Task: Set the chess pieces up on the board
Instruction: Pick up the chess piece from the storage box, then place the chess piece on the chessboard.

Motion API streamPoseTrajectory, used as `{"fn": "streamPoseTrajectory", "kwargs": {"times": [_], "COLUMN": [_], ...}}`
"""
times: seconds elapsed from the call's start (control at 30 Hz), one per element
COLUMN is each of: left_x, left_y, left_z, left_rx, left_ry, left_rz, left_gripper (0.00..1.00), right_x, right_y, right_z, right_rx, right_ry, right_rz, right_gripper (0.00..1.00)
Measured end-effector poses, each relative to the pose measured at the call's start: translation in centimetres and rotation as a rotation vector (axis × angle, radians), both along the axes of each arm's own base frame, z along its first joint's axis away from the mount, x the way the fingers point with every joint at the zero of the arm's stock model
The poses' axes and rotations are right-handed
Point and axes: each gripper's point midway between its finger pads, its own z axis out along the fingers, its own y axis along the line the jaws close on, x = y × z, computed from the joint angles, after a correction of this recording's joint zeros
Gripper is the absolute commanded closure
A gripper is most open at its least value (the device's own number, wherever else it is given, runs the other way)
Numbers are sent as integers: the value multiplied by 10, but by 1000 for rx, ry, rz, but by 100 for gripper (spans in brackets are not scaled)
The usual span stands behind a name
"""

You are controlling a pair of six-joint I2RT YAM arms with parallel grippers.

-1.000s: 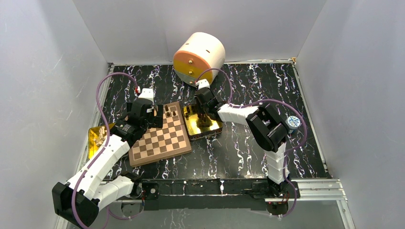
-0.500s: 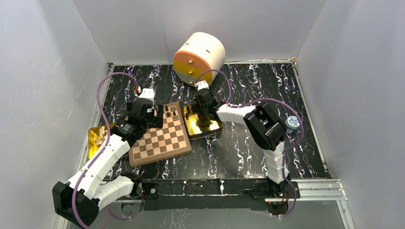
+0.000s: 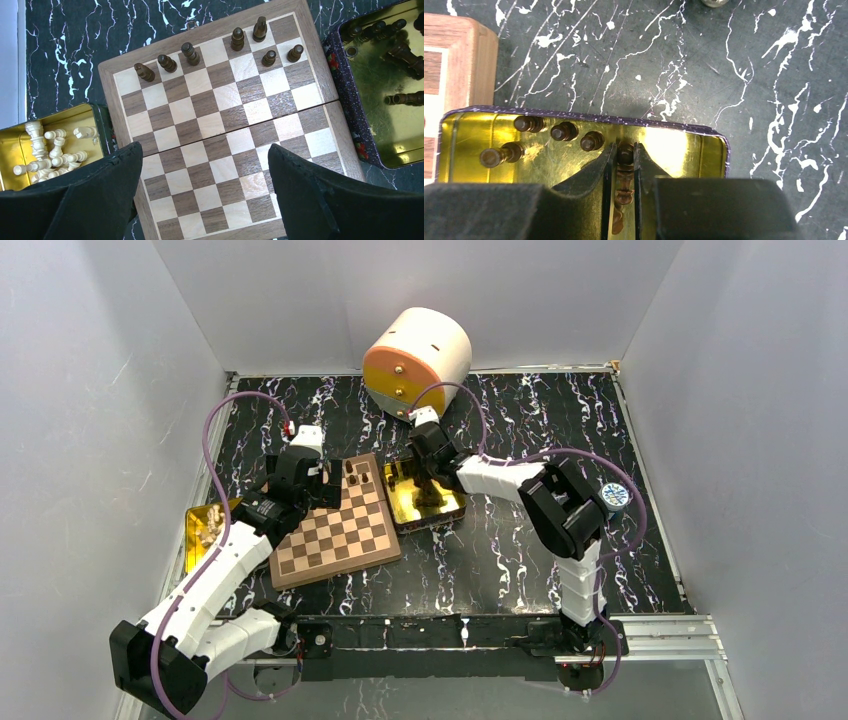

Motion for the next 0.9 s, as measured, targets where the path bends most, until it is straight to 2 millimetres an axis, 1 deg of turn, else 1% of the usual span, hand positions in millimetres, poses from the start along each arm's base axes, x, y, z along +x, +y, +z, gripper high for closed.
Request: {"fn": "streamPoseTrajectory", "kwargs": {"times": [0.13,0.37,0.5,0.63,0.73,0.8,0.9], "left_x": [0,-2,-1,-1,-1,-3,-7], "left_y": [0,1,-1,-7,-12,-12,-12], "left_z": [0,-5,-5,-5,-8,-11,-8], "left_rx": [0,4,-21,-81,-117,-129,-147], "left_ry": [0,11,6,5,17,31,33], "left_rz": [0,2,19,39,53,66,74], "left_gripper": [8,9,9,9,10,10,11], "right_x": [-2,-8,-16,-28,-38,-47,-70], "right_y": [0,3,7,11,21,30,49], "right_z": [16,37,47,60,68,69,68], "right_rx": [17,56,90,127,153,160,162], "right_ry": [-11,-13,-6,9,12,18,35], "right_rz": [6,35,68,104,136,164,226], "right_gripper": [78,79,79,79,78,78,79]}}
